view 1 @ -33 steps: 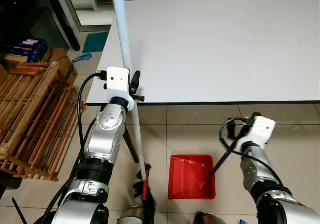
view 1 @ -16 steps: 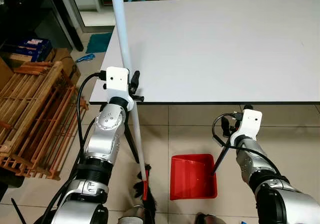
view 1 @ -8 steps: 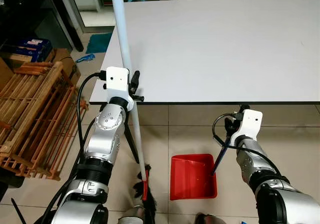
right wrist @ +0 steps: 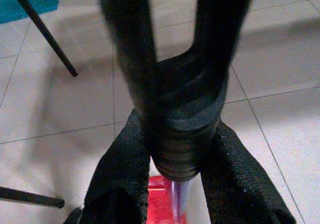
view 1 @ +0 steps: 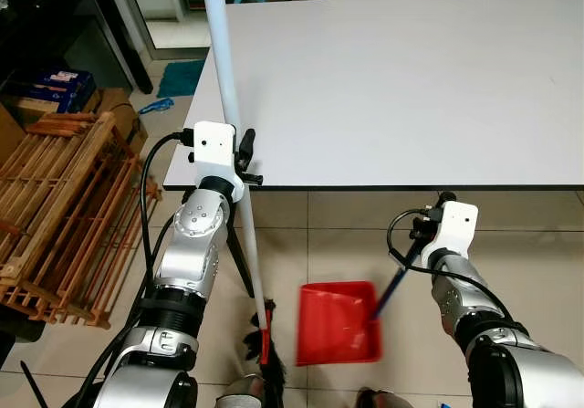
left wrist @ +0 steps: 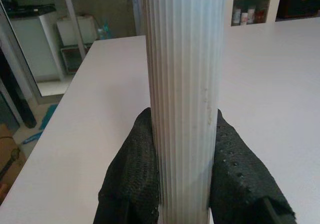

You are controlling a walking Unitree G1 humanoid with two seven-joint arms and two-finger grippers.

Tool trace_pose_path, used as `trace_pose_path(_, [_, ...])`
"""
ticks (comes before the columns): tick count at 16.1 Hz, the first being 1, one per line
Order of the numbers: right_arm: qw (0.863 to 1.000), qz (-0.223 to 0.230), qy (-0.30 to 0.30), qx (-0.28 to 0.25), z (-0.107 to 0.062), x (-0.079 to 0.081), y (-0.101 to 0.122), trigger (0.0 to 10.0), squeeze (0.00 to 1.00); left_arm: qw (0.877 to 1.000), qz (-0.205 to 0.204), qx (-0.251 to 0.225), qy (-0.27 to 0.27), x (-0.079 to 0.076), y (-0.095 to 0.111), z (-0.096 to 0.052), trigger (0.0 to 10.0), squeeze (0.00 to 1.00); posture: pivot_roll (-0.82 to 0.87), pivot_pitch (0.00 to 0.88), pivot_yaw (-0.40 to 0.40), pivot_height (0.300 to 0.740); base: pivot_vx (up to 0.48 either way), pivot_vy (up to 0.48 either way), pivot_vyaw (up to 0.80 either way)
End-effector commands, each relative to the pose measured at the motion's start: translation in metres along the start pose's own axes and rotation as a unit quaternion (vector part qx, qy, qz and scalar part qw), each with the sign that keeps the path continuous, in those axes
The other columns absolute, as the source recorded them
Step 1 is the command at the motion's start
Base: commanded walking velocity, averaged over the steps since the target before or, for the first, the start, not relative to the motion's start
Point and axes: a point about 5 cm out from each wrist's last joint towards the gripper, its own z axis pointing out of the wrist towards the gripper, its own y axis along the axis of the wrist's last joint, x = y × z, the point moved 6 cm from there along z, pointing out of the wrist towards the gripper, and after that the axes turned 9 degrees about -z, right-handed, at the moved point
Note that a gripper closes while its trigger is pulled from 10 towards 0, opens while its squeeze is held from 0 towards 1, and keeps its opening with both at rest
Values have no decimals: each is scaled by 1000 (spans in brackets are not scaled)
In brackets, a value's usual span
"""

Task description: Sweep floor

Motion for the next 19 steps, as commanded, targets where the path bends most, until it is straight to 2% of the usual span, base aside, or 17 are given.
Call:
trace_pose_path(1, [1000, 1, 2, 4, 0, 2, -2, 0, 0, 1000, 14, -8, 2, 3, 7, 1, 10000, 0, 11, 71, 125, 740, 0, 0, 0])
trace_pose_path(12, [1000, -19, 5, 1, -1, 2, -1, 0, 0, 1000, 11, -8, 1, 1, 6, 2, 10000, 0, 3, 66, 120, 740, 0, 0, 0])
trace_pose_path(13, [1000, -26, 0, -5, 0, -1, 1, 0, 0, 1000, 12, -7, 0, 1, 6, 2, 10000, 0, 0, 67, 118, 740, 0, 0, 0])
trace_pose_path(16, [999, -9, -20, -25, -1, -12, 9, 0, 0, 1000, 10, -6, -1, -1, 5, 2, 10000, 0, -12, 67, 114, 740, 0, 0, 0])
trace_pose_path(18, [999, -17, -34, -31, -3, -27, 9, 0, 0, 1000, 6, -4, -2, -4, 3, 3, 10000, 0, -28, 61, 99, 740, 0, 0, 0])
trace_pose_path(19, [998, -17, -46, -30, -4, -34, 8, 10000, 0, 1000, 4, -5, -2, -4, 2, 4, 10000, 0, -32, 60, 96, 740, 0, 0, 0])
